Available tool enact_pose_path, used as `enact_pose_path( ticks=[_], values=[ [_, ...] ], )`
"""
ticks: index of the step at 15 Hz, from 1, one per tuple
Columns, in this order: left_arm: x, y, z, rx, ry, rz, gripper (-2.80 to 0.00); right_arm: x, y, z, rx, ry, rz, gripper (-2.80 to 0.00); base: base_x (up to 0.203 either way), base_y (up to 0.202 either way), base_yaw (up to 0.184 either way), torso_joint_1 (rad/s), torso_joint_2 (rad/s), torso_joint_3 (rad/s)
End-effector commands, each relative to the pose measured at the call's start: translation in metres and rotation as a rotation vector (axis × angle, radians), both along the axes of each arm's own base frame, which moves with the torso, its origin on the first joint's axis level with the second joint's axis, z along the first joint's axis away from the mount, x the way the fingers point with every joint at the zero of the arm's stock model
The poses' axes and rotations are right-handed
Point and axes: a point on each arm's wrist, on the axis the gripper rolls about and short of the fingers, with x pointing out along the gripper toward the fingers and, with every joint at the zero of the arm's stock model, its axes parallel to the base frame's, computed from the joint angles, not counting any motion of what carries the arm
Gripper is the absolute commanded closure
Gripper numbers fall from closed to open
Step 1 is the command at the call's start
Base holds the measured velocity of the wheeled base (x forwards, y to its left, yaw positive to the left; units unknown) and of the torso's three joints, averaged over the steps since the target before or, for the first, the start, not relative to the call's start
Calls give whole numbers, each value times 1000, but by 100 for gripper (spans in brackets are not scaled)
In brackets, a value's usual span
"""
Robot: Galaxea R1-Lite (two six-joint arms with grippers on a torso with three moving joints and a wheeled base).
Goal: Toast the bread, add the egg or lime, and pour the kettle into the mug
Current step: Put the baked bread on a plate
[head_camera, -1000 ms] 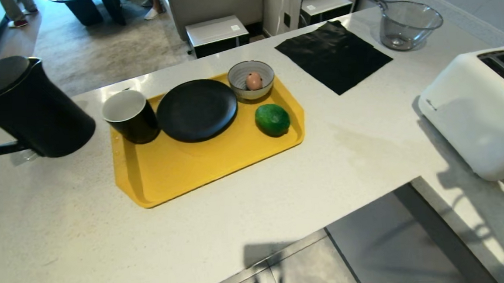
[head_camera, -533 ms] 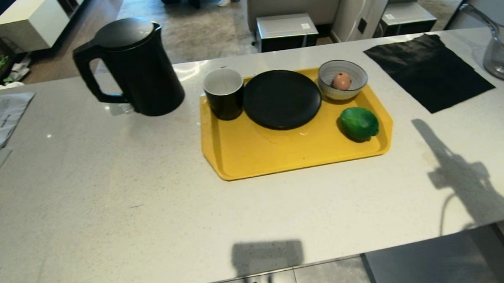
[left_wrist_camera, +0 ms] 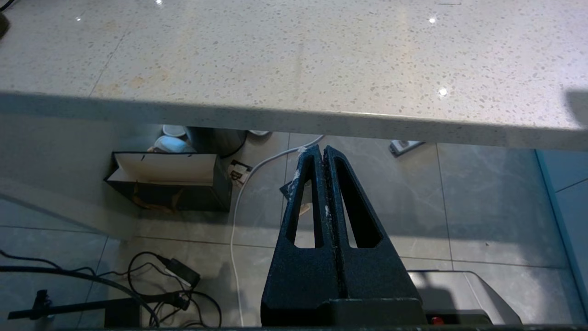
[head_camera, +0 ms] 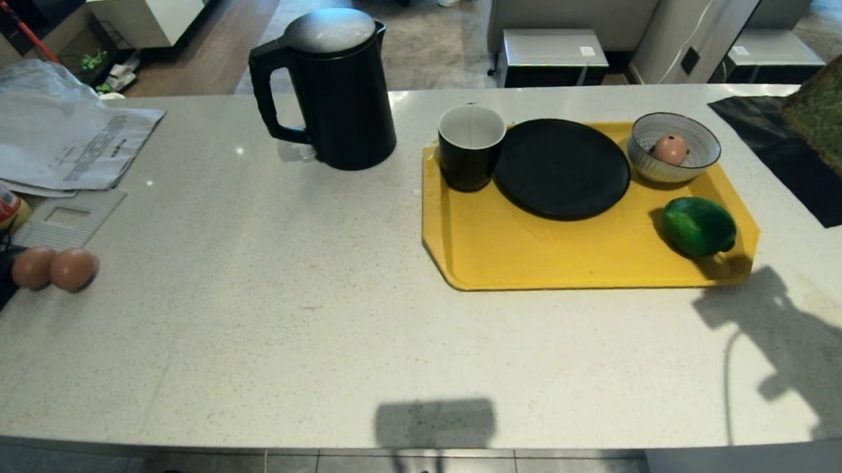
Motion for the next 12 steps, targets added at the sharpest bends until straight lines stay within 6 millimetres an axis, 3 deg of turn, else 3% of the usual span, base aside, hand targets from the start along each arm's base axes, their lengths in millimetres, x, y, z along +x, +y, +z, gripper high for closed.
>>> enact_pose_path(
  ticks=[1,6,9,12],
  values=[
    [1,0,-5,-1,15,0,0,13,3,-5,-48,28,72,0,0,0,0,0,0,0],
    [1,0,-5,-1,15,0,0,49,29,-14,-74,114,252,0,0,0,0,0,0,0],
    [1,0,-5,-1,15,1,0,75,59,-14,19,197,273,0,0,0,0,0,0,0],
    [1,0,-5,-1,15,0,0,112,94,-26,171,281,182,0,0,0,0,0,0,0]
  ],
)
